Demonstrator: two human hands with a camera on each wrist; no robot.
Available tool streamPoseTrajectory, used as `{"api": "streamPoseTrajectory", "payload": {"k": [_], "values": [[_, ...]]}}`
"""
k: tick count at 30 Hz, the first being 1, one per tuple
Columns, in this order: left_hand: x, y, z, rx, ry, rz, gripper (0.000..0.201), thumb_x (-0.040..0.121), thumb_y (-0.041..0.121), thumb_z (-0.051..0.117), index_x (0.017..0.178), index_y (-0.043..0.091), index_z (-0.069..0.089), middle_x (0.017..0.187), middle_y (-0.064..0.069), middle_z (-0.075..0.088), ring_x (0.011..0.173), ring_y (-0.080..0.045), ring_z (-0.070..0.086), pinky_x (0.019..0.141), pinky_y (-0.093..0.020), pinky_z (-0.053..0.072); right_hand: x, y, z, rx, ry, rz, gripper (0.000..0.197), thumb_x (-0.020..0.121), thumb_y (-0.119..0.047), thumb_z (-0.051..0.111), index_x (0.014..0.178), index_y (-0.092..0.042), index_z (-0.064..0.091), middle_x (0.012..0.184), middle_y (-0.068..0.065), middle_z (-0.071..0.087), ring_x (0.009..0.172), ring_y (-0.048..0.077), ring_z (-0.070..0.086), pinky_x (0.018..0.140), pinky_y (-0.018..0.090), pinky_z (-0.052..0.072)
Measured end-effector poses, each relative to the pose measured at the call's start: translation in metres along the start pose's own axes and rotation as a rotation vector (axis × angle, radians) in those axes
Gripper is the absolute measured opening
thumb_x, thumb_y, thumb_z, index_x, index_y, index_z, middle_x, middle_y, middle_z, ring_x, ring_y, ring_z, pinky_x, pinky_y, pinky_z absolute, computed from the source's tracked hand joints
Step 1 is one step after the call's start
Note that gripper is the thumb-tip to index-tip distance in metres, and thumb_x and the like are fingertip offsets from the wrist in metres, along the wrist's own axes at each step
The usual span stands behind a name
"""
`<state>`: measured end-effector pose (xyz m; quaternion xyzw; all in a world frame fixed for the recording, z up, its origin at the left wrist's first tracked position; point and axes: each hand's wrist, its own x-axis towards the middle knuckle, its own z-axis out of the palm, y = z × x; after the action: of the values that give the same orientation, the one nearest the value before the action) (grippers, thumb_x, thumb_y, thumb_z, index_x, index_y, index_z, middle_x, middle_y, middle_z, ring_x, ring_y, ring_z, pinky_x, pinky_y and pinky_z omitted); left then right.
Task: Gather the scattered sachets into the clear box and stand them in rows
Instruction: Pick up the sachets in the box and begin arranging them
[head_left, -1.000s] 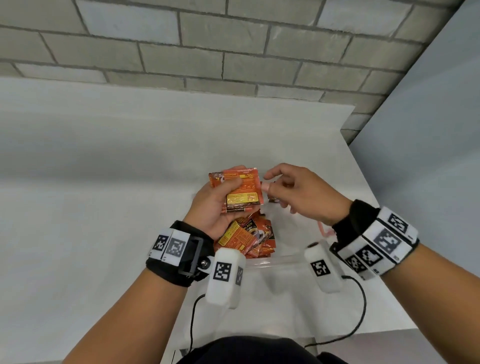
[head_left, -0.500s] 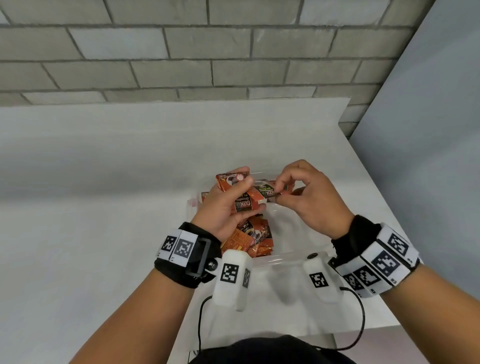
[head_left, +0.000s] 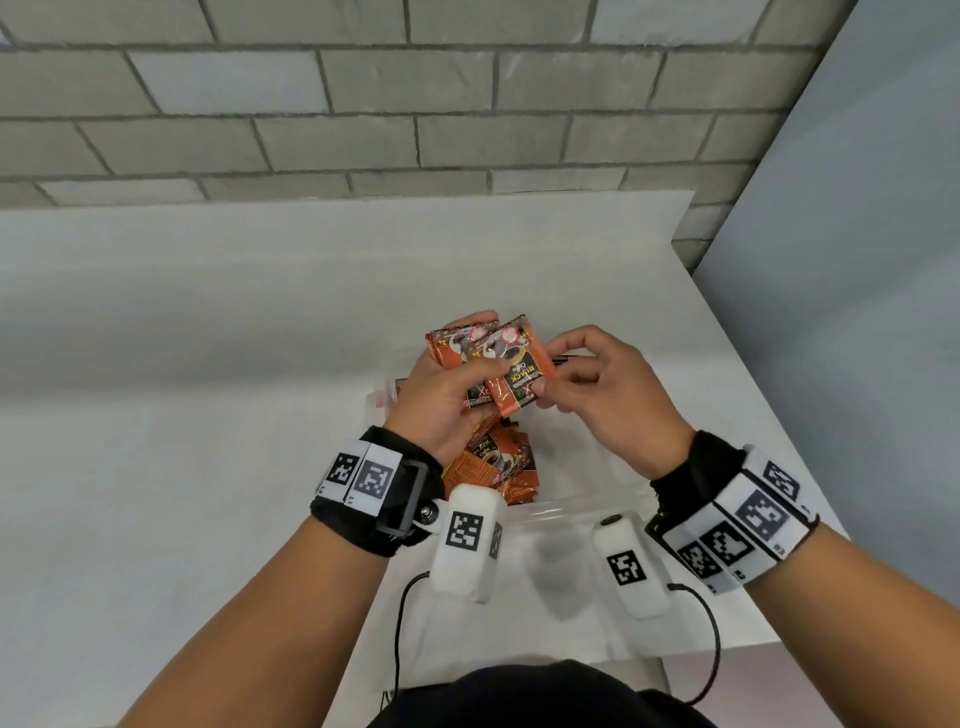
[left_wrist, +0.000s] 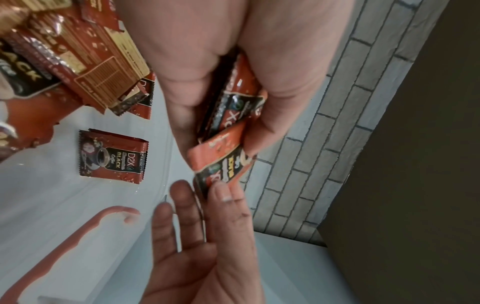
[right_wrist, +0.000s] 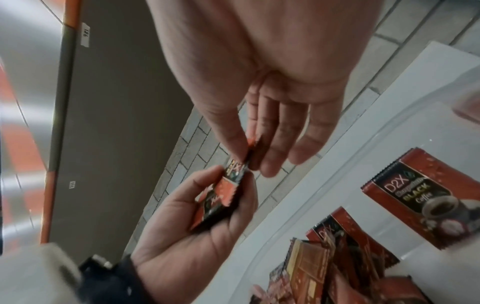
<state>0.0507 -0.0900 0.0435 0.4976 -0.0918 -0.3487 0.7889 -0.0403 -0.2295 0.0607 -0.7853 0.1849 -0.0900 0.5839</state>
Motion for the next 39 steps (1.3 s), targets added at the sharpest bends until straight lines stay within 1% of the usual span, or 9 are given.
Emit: {"api": "streamPoseTrajectory", "payload": {"k": [4,7,11,14,18,21,24,34,39], "values": [[-0.006,-0.002,0.0,0.026,-0.059,-0.043,0.033,0.077,0.016,0.067,0.109,0.018,0.064,0.102,-0.007,0.072,0.095,-0.023,0.069,0.085,-0.048,0.056,0.006,-0.009,-0.003,0.062,0.038,-0.071,0.032,0.089,0.003,0.054,0.093,-0.026,0.067,0.087,-0.001,0.067,0.077,0.009,0.066,0.066,0.024,0.053],[-0.005,-0.007,0.0,0.038,-0.078,-0.06,0.036,0.083,-0.001,0.063,0.114,0.017,0.062,0.104,-0.01,0.071,0.101,-0.031,0.067,0.087,-0.052,0.054,0.009,-0.018,-0.001,0.02,-0.01,-0.098,0.038,0.092,0.003,0.047,0.099,-0.028,0.068,0.094,-0.001,0.065,0.081,0.009,0.065,0.069,0.024,0.055],[-0.007,-0.009,-0.001,0.016,-0.048,0.015,0.045,0.084,-0.015,0.052,0.113,0.018,0.061,0.097,-0.005,0.073,0.093,-0.024,0.07,0.079,-0.041,0.058,0.014,-0.021,-0.001,-0.014,0.012,-0.042,0.03,0.093,-0.009,0.055,0.118,-0.026,0.054,0.095,0.002,0.06,0.077,0.011,0.063,0.058,0.022,0.05],[-0.009,-0.008,-0.003,0.004,-0.032,0.047,0.041,0.083,-0.016,0.051,0.107,0.015,0.062,0.093,-0.004,0.073,0.093,-0.021,0.07,0.076,-0.035,0.058,0.019,-0.019,-0.006,-0.129,0.036,-0.002,0.014,0.092,-0.015,0.057,0.106,-0.02,0.059,0.089,0.001,0.063,0.073,0.009,0.061,0.059,0.021,0.046],[-0.009,-0.007,-0.004,-0.014,-0.013,0.033,0.033,0.085,-0.013,0.053,0.099,0.015,0.064,0.091,-0.004,0.073,0.09,-0.02,0.07,0.082,-0.038,0.057,0.028,-0.024,-0.011,-0.288,-0.005,-0.046,0.01,0.089,-0.011,0.06,0.086,-0.02,0.063,0.081,0.002,0.068,0.069,0.01,0.062,0.067,0.029,0.052],[-0.006,-0.006,-0.009,-0.072,0.095,0.008,0.009,0.09,0.003,0.056,0.096,0.009,0.059,0.088,-0.007,0.069,0.083,-0.021,0.068,0.079,-0.038,0.056,0.039,-0.032,-0.018,-0.468,-0.028,-0.064,0.01,0.09,-0.014,0.058,0.083,-0.021,0.062,0.076,-0.006,0.064,0.066,0.005,0.057,0.06,0.019,0.045],[-0.003,-0.005,-0.019,-0.084,0.185,0.017,0.003,0.09,0.006,0.055,0.09,0.009,0.056,0.077,-0.009,0.058,0.072,-0.02,0.059,0.071,-0.035,0.053,0.053,-0.03,-0.023,-0.669,-0.028,-0.073,0.009,0.09,-0.015,0.056,0.085,-0.016,0.063,0.081,-0.01,0.06,0.069,0.002,0.052,0.056,0.015,0.038],[-0.013,0.005,-0.036,-0.135,0.167,-0.003,0.011,0.092,0.006,0.053,0.101,0.012,0.058,0.078,-0.008,0.066,0.067,-0.02,0.062,0.064,-0.032,0.055,0.08,0.009,-0.018,-1.016,-0.239,0.111,0.008,0.09,-0.013,0.054,0.093,-0.018,0.059,0.094,0.001,0.059,0.079,0.015,0.054,0.058,0.018,0.037],[-0.013,0.005,-0.039,-0.085,0.169,-0.026,0.01,0.093,0.007,0.054,0.101,0.012,0.059,0.076,-0.005,0.069,0.067,-0.02,0.065,0.068,-0.033,0.056,0.087,0.01,-0.013,-1.159,-0.231,0.202,0.005,0.089,-0.015,0.054,0.089,-0.016,0.059,0.101,0.006,0.062,0.089,0.023,0.058,0.072,0.028,0.045]]}}
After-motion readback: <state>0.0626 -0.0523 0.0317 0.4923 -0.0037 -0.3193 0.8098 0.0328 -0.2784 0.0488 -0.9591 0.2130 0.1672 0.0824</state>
